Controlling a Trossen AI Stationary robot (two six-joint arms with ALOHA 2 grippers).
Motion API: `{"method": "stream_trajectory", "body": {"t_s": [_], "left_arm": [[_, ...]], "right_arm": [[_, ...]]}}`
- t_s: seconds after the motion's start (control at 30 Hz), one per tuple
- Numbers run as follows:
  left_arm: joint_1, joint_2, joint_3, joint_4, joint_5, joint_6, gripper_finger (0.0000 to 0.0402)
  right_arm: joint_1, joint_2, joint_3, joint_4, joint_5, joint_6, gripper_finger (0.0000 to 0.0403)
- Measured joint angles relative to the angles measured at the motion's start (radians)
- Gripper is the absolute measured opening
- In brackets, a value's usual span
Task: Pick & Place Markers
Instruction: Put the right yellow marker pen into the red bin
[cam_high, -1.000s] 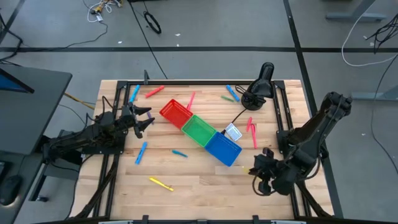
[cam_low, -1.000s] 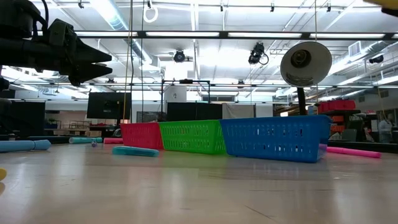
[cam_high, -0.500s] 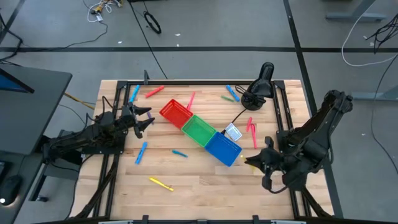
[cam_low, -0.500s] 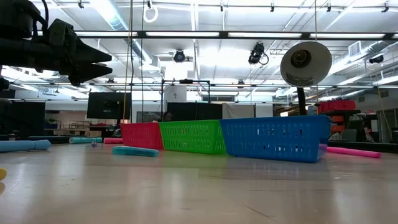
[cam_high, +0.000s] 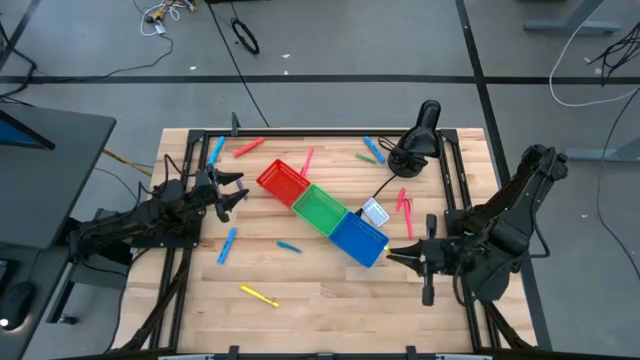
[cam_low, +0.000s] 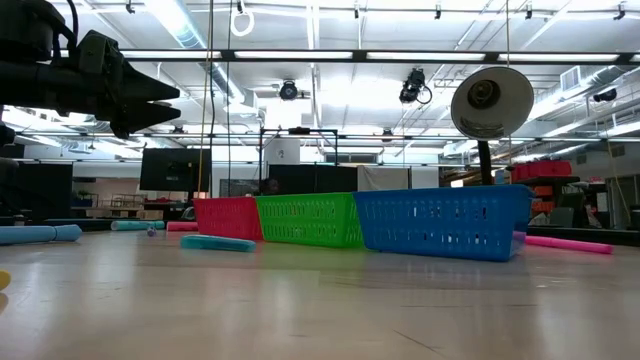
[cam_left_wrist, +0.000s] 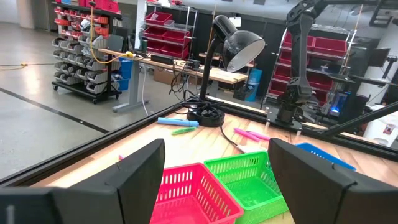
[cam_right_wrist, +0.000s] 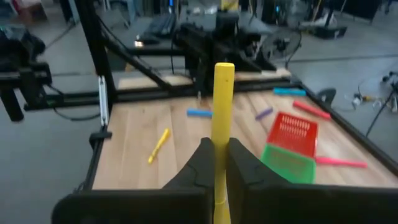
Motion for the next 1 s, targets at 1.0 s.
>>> {"method": "stream_trajectory", "body": {"t_s": [1.0], "left_arm": [[0.000, 0.000, 0.000, 0.002, 0.003, -0.078, 0.0291]], "right_arm": [[-0.599, 0.325, 0.378, 0.244, -0.475, -0.347, 0.0006]]}}
